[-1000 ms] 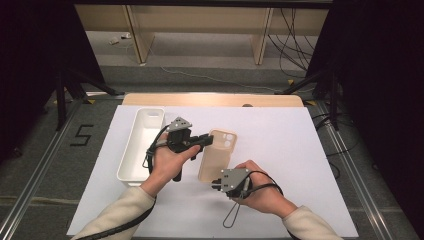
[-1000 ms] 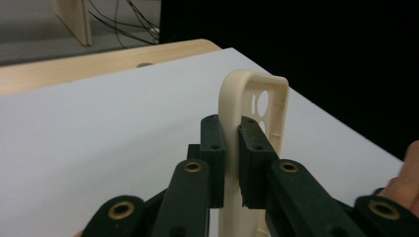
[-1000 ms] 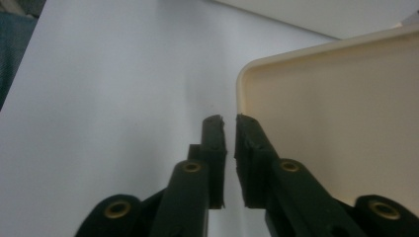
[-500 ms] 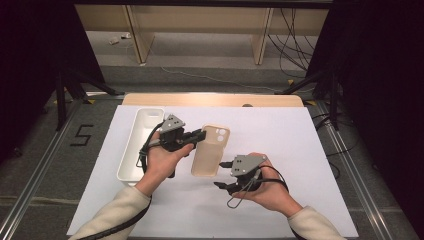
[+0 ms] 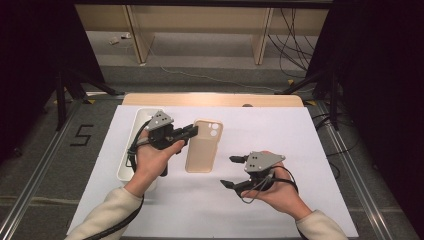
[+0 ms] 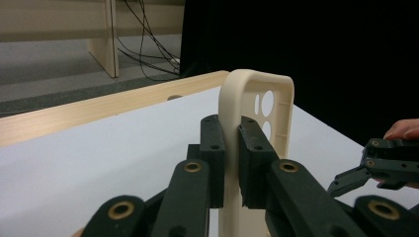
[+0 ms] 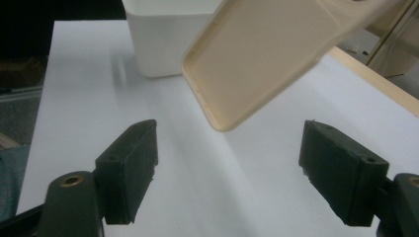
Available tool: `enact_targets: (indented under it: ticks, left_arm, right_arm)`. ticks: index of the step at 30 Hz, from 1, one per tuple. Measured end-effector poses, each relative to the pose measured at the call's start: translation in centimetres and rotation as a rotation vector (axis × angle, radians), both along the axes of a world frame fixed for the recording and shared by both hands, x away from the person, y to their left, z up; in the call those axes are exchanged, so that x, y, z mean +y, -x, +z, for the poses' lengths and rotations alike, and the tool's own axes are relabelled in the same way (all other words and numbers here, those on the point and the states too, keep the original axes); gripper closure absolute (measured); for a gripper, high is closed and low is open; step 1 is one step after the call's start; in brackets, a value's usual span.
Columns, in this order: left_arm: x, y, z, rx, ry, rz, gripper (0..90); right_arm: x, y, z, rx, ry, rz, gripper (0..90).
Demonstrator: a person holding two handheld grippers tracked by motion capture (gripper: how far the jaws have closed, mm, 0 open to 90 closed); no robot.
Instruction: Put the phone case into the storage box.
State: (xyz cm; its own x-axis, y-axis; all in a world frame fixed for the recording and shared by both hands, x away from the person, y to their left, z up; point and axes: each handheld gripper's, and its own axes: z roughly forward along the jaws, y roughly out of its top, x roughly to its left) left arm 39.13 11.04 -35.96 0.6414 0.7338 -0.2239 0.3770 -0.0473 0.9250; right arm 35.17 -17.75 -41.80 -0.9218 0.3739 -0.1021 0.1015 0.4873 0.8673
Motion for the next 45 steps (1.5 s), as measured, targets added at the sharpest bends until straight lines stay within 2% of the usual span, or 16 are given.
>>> enact_targets:
  ticks: [11,12,13,21,26,45]
  left_arm:
    - [1.5,0.5,0.8,-0.013,0.014,0.032,82.3]
    - [1.7,0.3,0.9,-0.037,0.008,0.026,82.4]
    - [1.8,0.3,1.0,-0.038,0.006,0.027,82.4]
    - [3.0,0.4,1.5,-0.026,0.014,0.065,82.3]
    - [3.7,0.3,1.7,-0.033,0.004,0.079,82.4]
    - [5.6,0.3,2.8,-0.052,0.019,0.117,82.3]
  right_arm:
    - [-2.7,0.2,0.3,0.011,-0.069,-0.067,20.1]
    - [-2.9,0.2,0.3,0.014,-0.077,-0.072,19.9]
    - [-3.1,0.2,0.3,0.013,-0.083,-0.079,19.8]
    - [-4.3,0.2,0.2,0.012,-0.096,-0.115,19.0]
    - [-5.0,0.3,0.2,0.01,-0.101,-0.139,18.9]
    - [-6.9,0.4,0.0,0.002,-0.12,-0.193,18.6]
